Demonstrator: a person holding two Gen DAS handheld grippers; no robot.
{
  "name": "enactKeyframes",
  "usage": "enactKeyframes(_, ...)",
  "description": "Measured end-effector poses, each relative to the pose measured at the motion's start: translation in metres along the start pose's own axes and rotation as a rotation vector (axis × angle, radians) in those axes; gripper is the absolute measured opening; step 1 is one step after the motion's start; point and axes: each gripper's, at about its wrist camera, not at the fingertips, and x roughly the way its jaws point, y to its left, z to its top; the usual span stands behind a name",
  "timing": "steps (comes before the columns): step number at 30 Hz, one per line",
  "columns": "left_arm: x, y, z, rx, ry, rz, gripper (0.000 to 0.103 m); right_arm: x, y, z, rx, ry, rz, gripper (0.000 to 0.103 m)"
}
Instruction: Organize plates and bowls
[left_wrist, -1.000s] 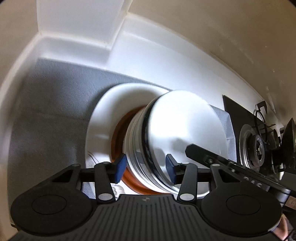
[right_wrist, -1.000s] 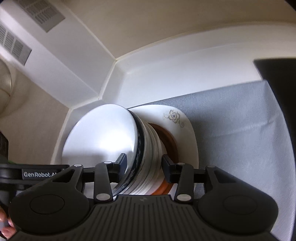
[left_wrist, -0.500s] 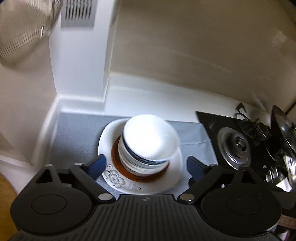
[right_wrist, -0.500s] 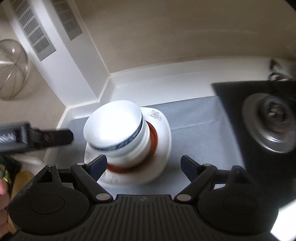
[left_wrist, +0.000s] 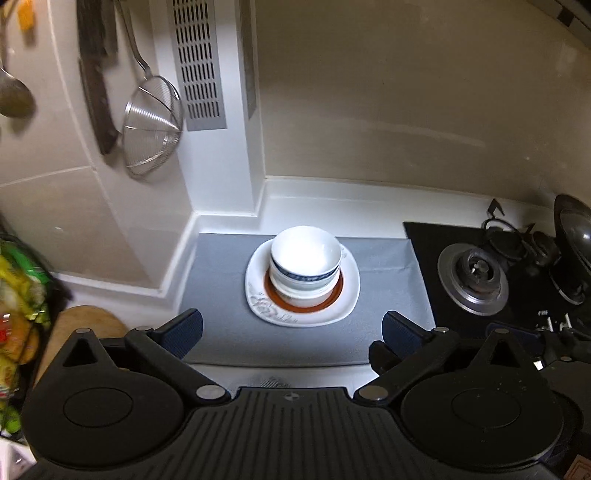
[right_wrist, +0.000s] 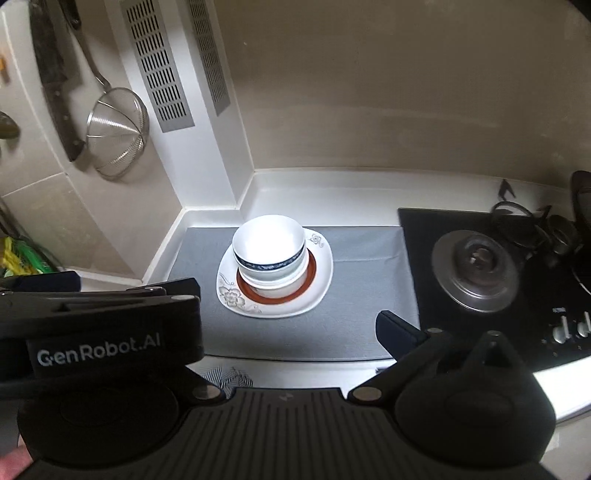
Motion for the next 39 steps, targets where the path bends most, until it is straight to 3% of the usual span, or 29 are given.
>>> enactKeyframes(10,-0.044,-0.01,-0.011,0.037,0.006,0.01,0.103,-0.041,-0.005,-0.019,0.036,0.0,0.076,0.102)
enactKeyframes(22,-0.051,-0.007,-0.022,0.074,0.014,-0.004,0.103,-0.052,0.002,-0.037,0.076,0.0,0.008,0.102)
enactKeyframes(39,-0.064,-0.001,-0.038,0.08,0.017,-0.008,0.103,-0.067,0.01,-0.054,0.076,0.001,-0.008,0.102)
